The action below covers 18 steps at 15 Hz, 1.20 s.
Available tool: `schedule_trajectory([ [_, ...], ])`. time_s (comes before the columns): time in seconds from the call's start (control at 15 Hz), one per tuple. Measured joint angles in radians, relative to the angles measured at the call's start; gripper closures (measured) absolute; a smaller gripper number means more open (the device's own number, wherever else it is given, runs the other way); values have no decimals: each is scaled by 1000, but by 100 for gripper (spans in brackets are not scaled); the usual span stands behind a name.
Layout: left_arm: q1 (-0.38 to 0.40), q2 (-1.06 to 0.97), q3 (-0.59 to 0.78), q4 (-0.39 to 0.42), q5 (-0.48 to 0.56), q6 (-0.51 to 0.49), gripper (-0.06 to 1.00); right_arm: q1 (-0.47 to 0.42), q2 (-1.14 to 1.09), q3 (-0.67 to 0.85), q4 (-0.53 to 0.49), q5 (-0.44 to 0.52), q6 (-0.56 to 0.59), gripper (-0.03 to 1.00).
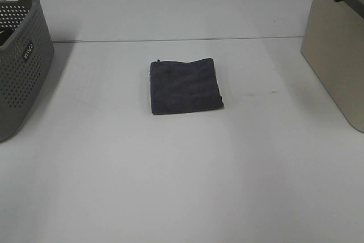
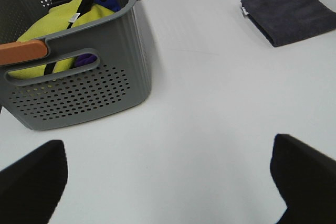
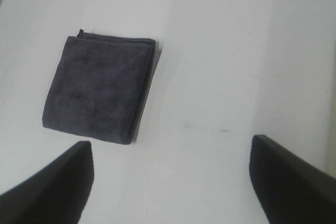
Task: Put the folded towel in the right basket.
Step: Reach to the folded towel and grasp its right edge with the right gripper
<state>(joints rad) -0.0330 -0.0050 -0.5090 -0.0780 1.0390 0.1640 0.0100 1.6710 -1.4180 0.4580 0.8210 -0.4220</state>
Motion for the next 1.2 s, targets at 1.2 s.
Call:
schedule_trajectory([
  [1.2,0,0,0,0,0,0,-4,224,671,-445,5,80,111,26],
])
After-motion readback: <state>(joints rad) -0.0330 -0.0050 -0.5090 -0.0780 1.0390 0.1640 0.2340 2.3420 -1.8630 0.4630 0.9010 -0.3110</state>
